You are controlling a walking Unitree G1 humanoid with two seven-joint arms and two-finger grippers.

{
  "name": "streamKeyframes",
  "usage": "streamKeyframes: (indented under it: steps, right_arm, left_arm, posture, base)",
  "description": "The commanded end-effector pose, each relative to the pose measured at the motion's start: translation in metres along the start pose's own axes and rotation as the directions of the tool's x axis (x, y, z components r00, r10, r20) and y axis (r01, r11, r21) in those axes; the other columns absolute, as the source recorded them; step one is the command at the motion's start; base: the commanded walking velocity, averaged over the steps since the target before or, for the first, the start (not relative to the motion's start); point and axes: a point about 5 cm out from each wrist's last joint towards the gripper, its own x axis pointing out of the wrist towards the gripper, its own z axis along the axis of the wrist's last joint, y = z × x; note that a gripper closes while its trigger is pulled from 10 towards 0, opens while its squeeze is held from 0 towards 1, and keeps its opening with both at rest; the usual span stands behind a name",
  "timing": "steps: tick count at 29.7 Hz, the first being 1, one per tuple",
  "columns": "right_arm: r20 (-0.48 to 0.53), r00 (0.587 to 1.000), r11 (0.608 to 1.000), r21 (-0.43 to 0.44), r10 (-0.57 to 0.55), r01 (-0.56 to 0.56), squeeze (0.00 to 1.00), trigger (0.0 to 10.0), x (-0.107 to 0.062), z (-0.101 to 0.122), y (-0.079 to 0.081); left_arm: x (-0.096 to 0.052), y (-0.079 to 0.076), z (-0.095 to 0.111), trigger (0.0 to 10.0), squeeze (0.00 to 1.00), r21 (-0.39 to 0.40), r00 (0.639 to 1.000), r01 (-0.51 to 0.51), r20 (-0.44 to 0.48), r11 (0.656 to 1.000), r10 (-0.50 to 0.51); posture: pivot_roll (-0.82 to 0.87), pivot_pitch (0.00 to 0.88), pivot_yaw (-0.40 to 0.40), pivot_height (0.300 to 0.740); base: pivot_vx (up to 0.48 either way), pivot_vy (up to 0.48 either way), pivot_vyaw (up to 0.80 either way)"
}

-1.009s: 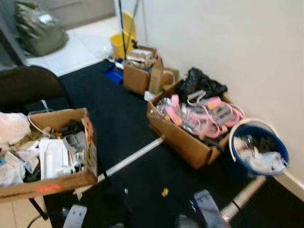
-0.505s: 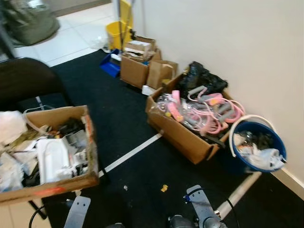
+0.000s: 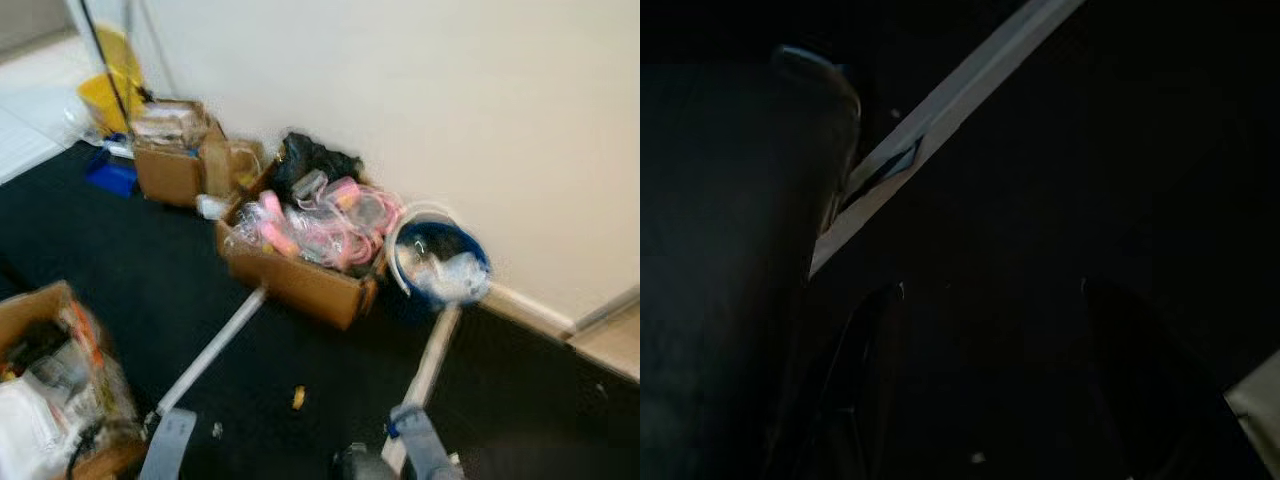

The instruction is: Picking trash to rubbish bin

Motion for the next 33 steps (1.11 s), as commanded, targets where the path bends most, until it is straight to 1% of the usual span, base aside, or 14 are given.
streamKeyframes:
  steps: [1,33]
  right_arm:
    - [-0.022,1.000,1.000,0.016,0.017,-0.017,0.00,10.0,-0.0010,-0.0069,0.0048]
    - [-0.034,0.999,1.000,0.018,0.022,-0.021,0.00,10.0,-0.0014,-0.0105,0.0044]
  left_arm:
    - [-0.0004,-0.0004,-0.0081,10.0,0.00,0.006,1.000,0.003,-0.028,1.000,-0.002]
    - [-0.0007,-0.0003,-0.0111,10.0,0.00,0.031,0.999,0.006,-0.040,1.000,-0.005]
  posture:
    - [0.03,0.120,0.031,0.740]
    - [0.03,0.117,0.032,0.740]
  base:
    - [0.000,0.000,-0.80]
    - [0.000,0.000,-0.80]
